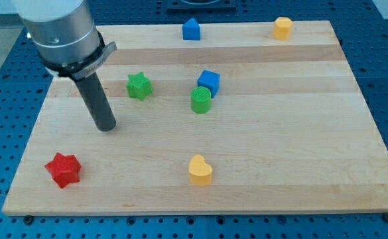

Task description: Slide green star closer to blue cube

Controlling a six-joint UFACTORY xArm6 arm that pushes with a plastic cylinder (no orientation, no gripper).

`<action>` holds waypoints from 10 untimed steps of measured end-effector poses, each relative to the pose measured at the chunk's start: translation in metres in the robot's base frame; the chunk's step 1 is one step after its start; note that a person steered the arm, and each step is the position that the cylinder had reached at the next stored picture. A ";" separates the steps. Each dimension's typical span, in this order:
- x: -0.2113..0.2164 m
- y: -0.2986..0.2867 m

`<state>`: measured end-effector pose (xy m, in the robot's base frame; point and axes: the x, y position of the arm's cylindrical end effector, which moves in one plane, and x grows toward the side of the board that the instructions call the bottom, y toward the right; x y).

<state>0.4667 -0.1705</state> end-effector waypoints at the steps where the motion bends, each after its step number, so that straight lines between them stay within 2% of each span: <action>1: -0.037 0.006; 3: -0.045 0.012; 5: -0.081 0.041; 6: -0.088 0.041; 7: -0.115 0.041; 10: -0.143 0.045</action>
<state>0.3234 -0.1256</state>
